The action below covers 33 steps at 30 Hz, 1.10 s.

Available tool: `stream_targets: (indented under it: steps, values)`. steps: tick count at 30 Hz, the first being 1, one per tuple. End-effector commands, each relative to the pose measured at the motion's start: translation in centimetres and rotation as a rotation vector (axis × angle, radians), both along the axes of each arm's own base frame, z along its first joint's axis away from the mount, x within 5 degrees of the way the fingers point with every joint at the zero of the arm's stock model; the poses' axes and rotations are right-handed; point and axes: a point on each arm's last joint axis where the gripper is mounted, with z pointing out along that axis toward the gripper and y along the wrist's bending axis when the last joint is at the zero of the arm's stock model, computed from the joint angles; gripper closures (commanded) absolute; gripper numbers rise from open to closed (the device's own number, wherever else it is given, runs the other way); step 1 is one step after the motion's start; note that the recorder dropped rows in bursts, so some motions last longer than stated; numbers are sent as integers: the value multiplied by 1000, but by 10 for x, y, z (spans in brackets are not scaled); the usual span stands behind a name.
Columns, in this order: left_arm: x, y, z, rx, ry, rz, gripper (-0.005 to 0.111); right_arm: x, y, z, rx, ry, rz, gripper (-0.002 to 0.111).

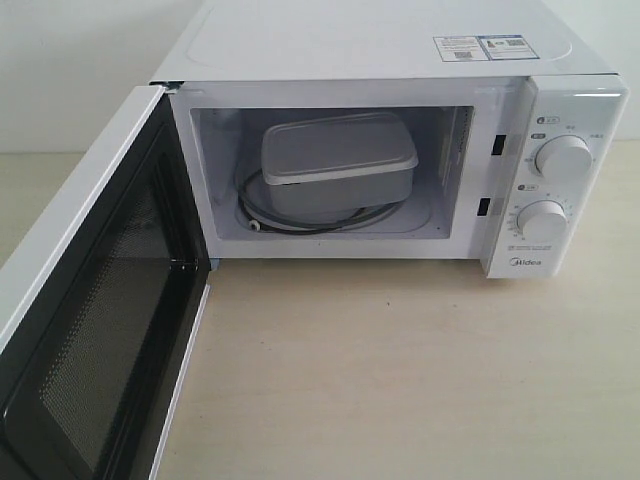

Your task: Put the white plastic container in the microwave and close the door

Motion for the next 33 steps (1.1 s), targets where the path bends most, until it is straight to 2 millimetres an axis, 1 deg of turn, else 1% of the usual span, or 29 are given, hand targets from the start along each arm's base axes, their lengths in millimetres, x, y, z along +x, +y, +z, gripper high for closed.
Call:
stream_targets:
  steps: [1, 3, 4, 5, 6, 8, 9, 10, 12, 14, 16, 18, 19, 21, 24, 26, 27, 29, 31, 33]
  values:
    - [-11, 3, 22, -29, -266, 16, 102, 0, 0, 1, -6, -9, 1, 108]
    - [-20, 4, 34, -47, -411, 19, 102, 0, 0, 1, -6, -9, 1, 108]
    - [-22, 4, 40, -78, -427, -1, 102, 0, 0, 1, -6, -9, 1, 108]
    - [-23, 3, 48, -85, -396, -11, 102, 0, 0, 1, -6, -9, 1, 108]
    - [-22, 2, 57, -63, -321, -14, 102, 0, 0, 1, -6, -9, 1, 108]
    - [-23, -1, 74, 73, -153, 14, 102, 0, 0, 1, -6, -9, 1, 108]
    - [-22, -1, 87, 145, -79, 34, 102, 0, 0, 1, -6, -9, 1, 108]
    - [-19, -1, 99, 175, -12, 41, 102, 0, 0, 1, -6, -9, 1, 108]
    - [-11, -1, 124, 181, 93, 36, 102, 0, 0, 1, -4, -9, 2, 108]
    - [1, -2, 151, 156, 201, 18, 102, 0, 0, 1, -4, -9, 2, 108]
    - [17, -3, 169, 118, 328, -2, 102, 0, 0, 1, -3, -9, 2, 108]
    - [32, -3, 182, 119, 435, -7, 102, 0, 0, 1, 7, -9, 3, 108]
    - [37, -3, 185, 121, 469, -9, 102, 0, 0, 1, 7, -9, 3, 108]
    - [51, -4, 194, 121, 479, -9, 102, 0, 0, 1, 7, -9, 3, 108]
    - [70, -5, 204, 118, 387, -6, 102, 0, 0, 1, 7, -9, 3, 108]
    - [78, -6, 205, 101, 357, -14, 102, 0, 0, 1, 7, -9, 3, 108]
    - [81, -8, 204, 62, 376, -38, 102, 0, 0, 1, 7, -9, 3, 108]
    - [84, -9, 198, 39, 426, -59, 102, 0, 0, 1, 7, -9, 3, 108]
    - [89, -10, 187, 66, 542, -67, 102, 0, 0, 1, 7, -9, 3, 108]
    - [91, -11, 171, 96, 712, -83, 102, 0, 0, 1, 7, -9, 3, 108]
